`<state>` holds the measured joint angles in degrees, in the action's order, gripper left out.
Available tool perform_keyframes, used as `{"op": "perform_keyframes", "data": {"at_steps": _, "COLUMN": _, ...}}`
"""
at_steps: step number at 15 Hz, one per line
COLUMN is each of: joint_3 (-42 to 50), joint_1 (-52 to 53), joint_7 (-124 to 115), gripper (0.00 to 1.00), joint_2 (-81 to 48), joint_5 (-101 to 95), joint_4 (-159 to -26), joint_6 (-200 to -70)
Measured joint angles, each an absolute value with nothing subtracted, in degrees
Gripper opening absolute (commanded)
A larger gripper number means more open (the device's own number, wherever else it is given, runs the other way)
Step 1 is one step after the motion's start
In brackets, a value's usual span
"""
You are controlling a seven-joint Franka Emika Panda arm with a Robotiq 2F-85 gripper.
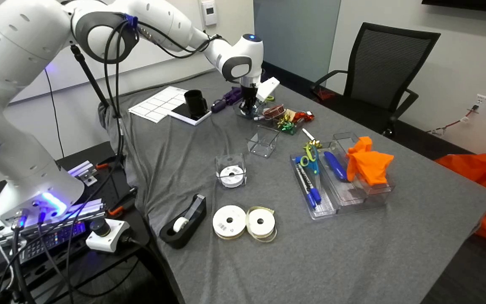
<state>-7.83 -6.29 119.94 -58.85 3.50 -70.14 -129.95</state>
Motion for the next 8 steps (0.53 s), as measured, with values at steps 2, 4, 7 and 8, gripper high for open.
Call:
{"op": "perform_keyframes", "data": {"at_steps": 2, "joint_3": -7.83, "joint_1": -6.29, "joint_7": 119.94, "gripper": 0.02, "joint_2": -58.56, "joint_5": 2.69, "joint_4": -70.68, "joint_6": -129.94}}
{"op": "perform_keyframes", "data": {"at_steps": 4, "joint_3": -7.82, "joint_1": -6.42, "joint_7": 120.30, "gripper": 0.02, "joint_2": -57.56, "joint_5": 1.61, "joint_4": -72.26, "joint_6": -129.96}}
{"op": "perform_keyframes", "data": {"at_steps": 7, "joint_3": -7.81, "joint_1": -7.06, "joint_7": 123.22, "gripper": 0.02, "joint_2": -54.89, "joint_5": -0.27, "joint_4": -76.67, "joint_6": -130.07}}
{"op": "perform_keyframes", "data": {"at_steps": 8, "joint_3": -7.81, "joint_1": -7.43, "joint_7": 125.08, "gripper": 0.02, "joint_2": -53.69, "joint_5": -0.90, "joint_4": -78.66, "joint_6": -130.19}}
